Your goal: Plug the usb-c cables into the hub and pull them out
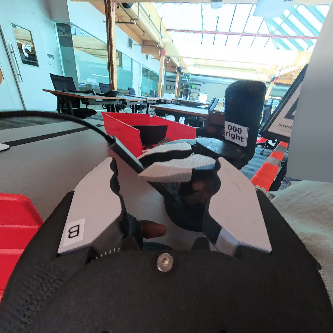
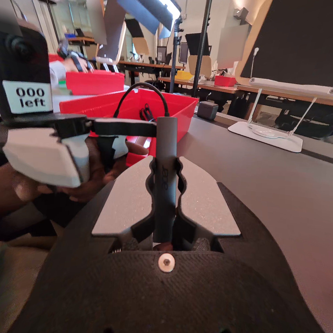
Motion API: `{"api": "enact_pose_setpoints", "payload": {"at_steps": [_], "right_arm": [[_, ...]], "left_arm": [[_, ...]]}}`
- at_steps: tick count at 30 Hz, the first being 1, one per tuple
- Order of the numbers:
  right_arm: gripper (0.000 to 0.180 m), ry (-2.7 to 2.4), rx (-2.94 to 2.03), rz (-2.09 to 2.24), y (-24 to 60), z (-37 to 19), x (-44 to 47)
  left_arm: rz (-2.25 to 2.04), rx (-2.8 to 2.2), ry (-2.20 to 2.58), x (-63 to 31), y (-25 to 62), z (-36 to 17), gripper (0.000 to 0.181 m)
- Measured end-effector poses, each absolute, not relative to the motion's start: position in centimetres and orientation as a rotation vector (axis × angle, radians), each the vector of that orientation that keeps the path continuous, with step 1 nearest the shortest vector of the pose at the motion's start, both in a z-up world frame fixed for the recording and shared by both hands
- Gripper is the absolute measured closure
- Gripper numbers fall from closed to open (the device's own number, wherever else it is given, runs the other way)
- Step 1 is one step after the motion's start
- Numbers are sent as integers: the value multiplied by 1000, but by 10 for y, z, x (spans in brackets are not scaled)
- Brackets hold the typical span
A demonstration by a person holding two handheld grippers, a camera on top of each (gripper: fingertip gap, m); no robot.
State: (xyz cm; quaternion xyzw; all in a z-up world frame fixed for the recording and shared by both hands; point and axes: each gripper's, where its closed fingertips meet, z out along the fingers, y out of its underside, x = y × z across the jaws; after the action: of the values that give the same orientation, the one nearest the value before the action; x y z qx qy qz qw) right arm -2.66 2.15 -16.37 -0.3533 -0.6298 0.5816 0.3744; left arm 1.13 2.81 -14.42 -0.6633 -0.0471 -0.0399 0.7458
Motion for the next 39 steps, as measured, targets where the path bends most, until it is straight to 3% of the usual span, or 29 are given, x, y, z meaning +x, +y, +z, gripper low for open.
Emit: {"api": "enact_pose_setpoints", "payload": {"at_steps": [10, 18, 25, 31, 39], "right_arm": [[158, -1357, -1048, 1867, 50, -140, -22], [158, -1246, -938, 1784, 68, -106, -13], [158, -1182, -914, 1235, 192, -27, 6], [158, -1151, -990, 518, 325, 8, 59], [158, -1465, -1004, 74, 394, -24, 28]], "left_arm": [[-40, -1501, -4, 25, 33, -150, 79], [-283, -1347, -135, 7, 19, -136, 79], [-282, -1344, -77, 15, 18, -134, 79], [-227, -1412, 40, 32, 24, -140, 79], [-246, -1404, 9, 27, 24, -139, 80]]}}
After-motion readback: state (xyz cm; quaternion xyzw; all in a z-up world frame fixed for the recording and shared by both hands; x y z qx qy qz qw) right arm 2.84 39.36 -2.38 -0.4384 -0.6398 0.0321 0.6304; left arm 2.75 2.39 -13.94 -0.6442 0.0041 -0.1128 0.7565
